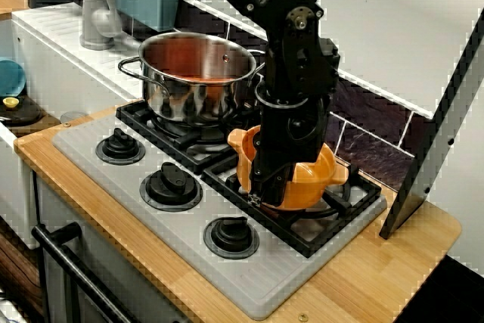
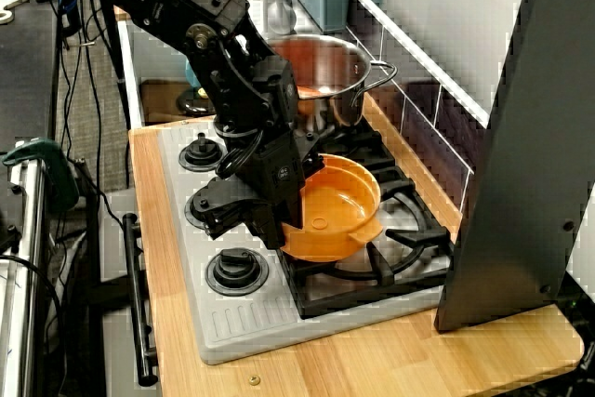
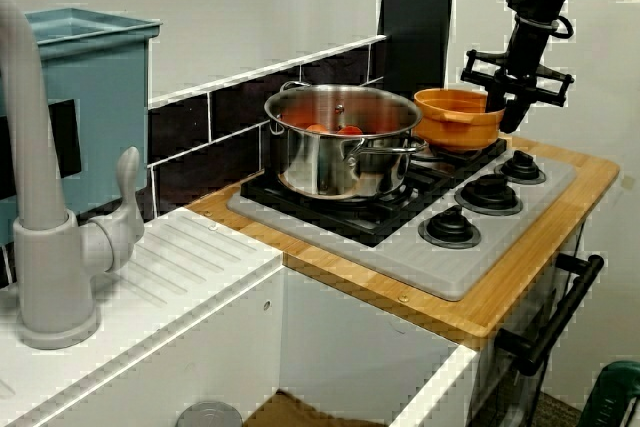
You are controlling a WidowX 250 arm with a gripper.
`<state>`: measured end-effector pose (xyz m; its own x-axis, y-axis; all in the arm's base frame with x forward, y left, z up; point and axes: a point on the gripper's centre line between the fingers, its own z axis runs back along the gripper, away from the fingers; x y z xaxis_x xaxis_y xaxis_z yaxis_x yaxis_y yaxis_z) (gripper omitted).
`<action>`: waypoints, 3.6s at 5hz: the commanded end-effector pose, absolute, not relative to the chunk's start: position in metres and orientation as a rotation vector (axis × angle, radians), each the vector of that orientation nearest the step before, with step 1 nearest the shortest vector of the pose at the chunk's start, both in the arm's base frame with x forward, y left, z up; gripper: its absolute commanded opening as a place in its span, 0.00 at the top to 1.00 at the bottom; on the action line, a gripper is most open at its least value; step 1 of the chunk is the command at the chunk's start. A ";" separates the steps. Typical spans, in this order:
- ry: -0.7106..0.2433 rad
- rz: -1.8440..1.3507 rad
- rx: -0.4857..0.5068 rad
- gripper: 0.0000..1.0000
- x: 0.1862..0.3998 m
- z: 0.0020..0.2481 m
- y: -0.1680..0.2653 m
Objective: Lift pot from stove
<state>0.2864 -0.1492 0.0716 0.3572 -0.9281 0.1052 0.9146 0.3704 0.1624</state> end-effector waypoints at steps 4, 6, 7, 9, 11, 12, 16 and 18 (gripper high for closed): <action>-0.296 -1.169 0.006 1.00 0.299 0.121 -0.156; -0.323 -1.158 -0.015 1.00 0.301 0.136 -0.156; -0.333 -1.154 -0.023 1.00 0.302 0.143 -0.156; -0.352 -1.150 -0.042 1.00 0.306 0.155 -0.158; -0.390 -1.146 -0.066 1.00 0.307 0.175 -0.160; -0.404 -1.152 -0.080 1.00 0.307 0.185 -0.162; -0.446 -1.159 -0.129 1.00 0.309 0.216 -0.167; -0.457 -1.194 -0.161 1.00 0.304 0.233 -0.176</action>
